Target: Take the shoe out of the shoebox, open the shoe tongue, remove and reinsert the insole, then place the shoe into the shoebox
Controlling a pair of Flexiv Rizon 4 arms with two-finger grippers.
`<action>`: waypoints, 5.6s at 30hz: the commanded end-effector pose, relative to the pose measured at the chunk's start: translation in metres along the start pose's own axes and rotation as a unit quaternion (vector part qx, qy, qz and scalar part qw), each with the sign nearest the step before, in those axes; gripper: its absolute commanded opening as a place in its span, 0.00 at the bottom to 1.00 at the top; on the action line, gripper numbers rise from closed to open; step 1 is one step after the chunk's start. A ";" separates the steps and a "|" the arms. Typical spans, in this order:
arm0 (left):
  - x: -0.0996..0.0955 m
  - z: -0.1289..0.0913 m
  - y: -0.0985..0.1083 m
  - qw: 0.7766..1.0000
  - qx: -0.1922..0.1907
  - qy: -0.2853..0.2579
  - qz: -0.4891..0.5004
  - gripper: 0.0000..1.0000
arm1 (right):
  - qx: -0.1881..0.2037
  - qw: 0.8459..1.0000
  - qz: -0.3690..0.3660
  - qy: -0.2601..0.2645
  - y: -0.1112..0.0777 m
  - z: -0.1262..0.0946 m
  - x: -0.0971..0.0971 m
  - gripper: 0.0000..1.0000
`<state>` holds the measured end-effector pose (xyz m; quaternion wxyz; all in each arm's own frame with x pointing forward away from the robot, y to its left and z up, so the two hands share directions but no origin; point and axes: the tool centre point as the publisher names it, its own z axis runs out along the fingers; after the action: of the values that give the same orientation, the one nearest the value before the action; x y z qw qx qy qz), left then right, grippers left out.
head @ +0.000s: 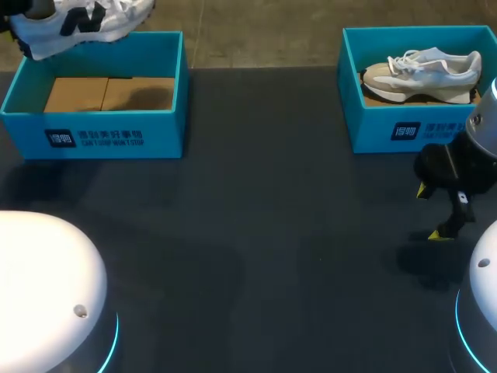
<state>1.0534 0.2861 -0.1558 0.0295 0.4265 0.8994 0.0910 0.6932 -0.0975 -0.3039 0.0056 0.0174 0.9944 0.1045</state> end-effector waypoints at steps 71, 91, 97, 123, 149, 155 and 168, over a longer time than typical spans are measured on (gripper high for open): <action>-0.038 0.093 0.051 0.989 0.080 -0.027 0.120 0.00 | 0.001 1.000 0.000 -0.001 0.000 0.000 0.001 1.00; -0.030 0.125 0.035 0.988 0.074 -0.016 0.136 0.00 | 0.001 1.000 0.000 -0.001 0.000 0.000 0.001 1.00; -0.027 0.117 0.035 0.988 0.066 -0.021 0.138 0.00 | 0.001 1.000 0.000 -0.001 0.000 0.000 0.001 1.00; -0.018 0.136 0.025 0.981 0.071 0.000 0.178 0.00 | 0.001 1.000 0.000 -0.001 0.000 0.000 0.001 1.00; 0.003 0.140 0.001 0.973 0.058 0.014 0.222 0.00 | 0.001 1.000 0.000 -0.001 0.000 0.000 0.001 1.00; 0.002 0.148 -0.002 0.972 0.063 0.019 0.225 0.00 | 0.001 1.000 0.000 -0.001 0.000 0.000 0.001 1.00; 0.000 0.146 -0.005 0.972 0.066 0.014 0.227 0.00 | 0.001 1.000 0.000 -0.001 0.000 0.000 0.001 1.00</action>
<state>1.0707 0.3031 -0.3037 -0.0331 0.6184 0.7840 0.0421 0.6932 -0.0976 -0.3040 0.0056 0.0174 0.9944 0.1045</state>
